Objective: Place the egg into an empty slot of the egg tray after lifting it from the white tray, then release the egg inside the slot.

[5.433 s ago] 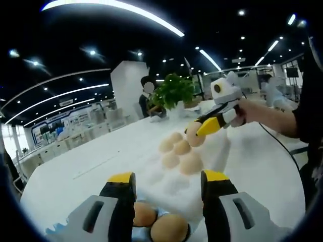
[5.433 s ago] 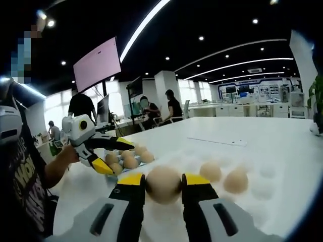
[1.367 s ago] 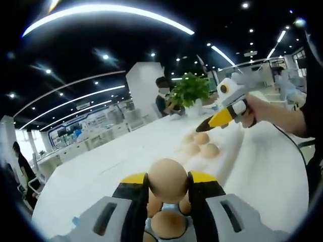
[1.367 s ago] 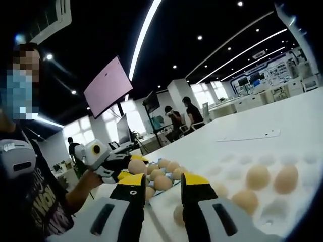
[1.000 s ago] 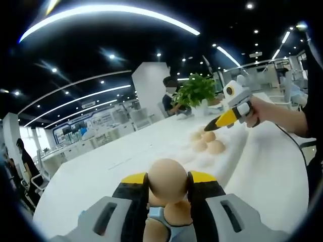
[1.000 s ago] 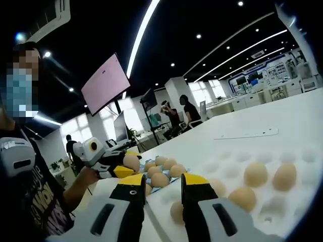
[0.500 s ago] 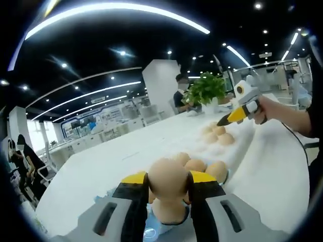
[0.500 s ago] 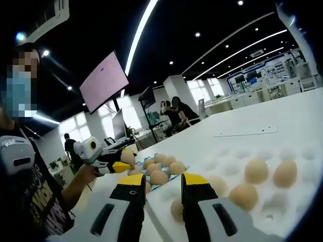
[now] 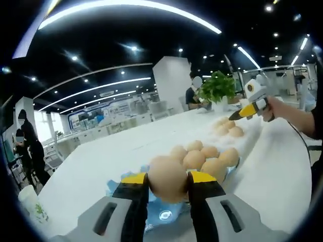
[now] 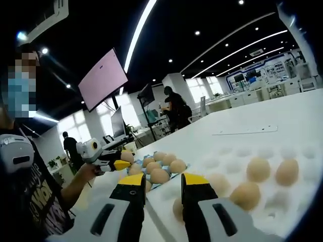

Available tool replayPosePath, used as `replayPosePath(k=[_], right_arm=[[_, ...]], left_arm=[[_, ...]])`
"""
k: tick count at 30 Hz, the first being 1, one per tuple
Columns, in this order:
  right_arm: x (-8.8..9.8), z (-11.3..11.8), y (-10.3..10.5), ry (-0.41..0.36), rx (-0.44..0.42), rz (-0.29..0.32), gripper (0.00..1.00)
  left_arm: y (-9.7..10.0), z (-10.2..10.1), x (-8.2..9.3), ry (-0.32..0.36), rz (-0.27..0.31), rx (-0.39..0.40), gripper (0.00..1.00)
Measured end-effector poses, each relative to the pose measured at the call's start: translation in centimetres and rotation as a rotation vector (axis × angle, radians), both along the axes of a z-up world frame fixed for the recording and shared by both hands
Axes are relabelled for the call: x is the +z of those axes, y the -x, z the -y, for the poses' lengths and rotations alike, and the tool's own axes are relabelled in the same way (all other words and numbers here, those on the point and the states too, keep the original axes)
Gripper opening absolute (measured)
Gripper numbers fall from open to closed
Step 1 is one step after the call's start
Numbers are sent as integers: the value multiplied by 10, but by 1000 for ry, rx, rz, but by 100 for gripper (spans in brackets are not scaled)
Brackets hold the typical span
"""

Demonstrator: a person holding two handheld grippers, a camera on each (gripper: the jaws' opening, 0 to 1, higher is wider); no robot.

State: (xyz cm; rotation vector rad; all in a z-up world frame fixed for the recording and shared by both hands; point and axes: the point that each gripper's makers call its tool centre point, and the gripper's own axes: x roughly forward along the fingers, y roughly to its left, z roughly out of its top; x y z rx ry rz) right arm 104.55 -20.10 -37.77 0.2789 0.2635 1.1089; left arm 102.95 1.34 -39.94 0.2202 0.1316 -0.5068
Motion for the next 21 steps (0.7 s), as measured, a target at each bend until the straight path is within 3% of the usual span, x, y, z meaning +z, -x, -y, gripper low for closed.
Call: replayPosePath(k=[1,9,16,17,21], right_arm=[[0,0,0,2,0,0,29],[-2,-1,2,14,-7,-3,29],[-5,0,4,23,-12,-10,29],[-6,1,4,23,-15,-11,29],[-6,2,4,21,-21,-15,29]], left_arm=[[1,2,2,80,-6,-14,31],[-6,-17,-5,83,-36,26,31],[-9,-30,-30,107,-137,58,31],[-8,-25,-28,170,-142,53,31],[-8,-27,-27,145,-131,49,31]])
